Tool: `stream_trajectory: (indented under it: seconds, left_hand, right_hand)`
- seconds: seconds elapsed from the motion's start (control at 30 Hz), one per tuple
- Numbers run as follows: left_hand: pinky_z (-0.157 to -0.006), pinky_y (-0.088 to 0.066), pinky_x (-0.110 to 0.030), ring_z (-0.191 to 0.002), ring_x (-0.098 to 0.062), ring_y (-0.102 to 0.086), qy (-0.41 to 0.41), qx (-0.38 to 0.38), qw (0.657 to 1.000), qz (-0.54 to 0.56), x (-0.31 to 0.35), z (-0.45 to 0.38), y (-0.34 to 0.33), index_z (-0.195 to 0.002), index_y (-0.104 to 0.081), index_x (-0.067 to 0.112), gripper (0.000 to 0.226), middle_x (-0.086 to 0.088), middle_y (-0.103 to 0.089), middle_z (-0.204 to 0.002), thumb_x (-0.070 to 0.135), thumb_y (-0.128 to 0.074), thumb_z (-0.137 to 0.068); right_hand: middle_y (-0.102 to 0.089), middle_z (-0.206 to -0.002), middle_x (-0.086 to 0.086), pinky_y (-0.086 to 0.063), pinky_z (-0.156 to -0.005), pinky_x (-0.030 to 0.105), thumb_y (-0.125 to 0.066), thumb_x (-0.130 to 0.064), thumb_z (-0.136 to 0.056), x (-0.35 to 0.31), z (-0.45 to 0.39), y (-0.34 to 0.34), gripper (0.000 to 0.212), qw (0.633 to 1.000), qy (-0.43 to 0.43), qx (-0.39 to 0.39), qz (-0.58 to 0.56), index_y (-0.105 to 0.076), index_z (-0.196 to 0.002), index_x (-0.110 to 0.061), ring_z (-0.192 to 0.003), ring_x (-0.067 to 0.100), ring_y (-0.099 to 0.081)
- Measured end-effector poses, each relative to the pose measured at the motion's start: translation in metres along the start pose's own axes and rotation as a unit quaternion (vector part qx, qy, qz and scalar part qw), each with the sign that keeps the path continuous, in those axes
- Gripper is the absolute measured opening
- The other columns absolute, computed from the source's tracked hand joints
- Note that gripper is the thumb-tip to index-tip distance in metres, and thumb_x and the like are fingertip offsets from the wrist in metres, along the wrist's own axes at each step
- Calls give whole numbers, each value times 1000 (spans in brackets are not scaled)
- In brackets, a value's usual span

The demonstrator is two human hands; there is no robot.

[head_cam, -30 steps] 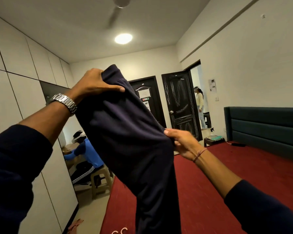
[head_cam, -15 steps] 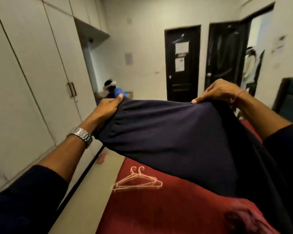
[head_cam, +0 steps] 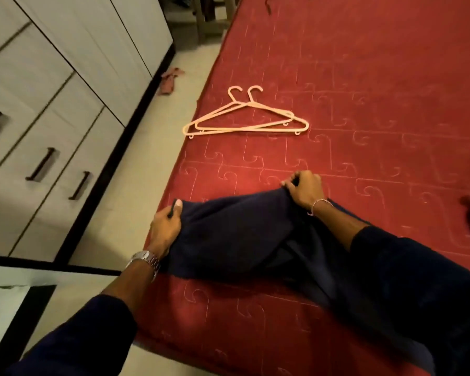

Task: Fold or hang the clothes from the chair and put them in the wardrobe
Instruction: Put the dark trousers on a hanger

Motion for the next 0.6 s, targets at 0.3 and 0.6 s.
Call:
stream_trajectory:
  seconds: [0.3,0.6]
  left_hand:
    - [-66,-44,-41,-75,-36,-57,-128,19,981,-145,10,-58,-9,-75,-41,17,48,-4,-58,-72,57,-39,-101]
    - [-82,-45,-51,-97,-49,-61,-89,55,950,-295,19,-54,-31,-115,-51,13,52,-26,-66,-103,55,-22,-104]
  right_hand:
    - [-67,-94,9,-48,-72,43,-54,-33,-102,7,-23,-31,21,986,78,126,75,-55,-96,-13,-85,32,-61]
    - [-64,-94,9,-37,-68,36,-46,-30,-105,13,-30,-33,19,988,103,88,77,-50,-101,-11,-82,30,-60]
Point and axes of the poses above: each hand's wrist, its own z-axis away from the middle knuckle, its own y-axis out of the back of the hand, x = y × z, the point moved 5 cm from there along -z, towards the middle knuckle
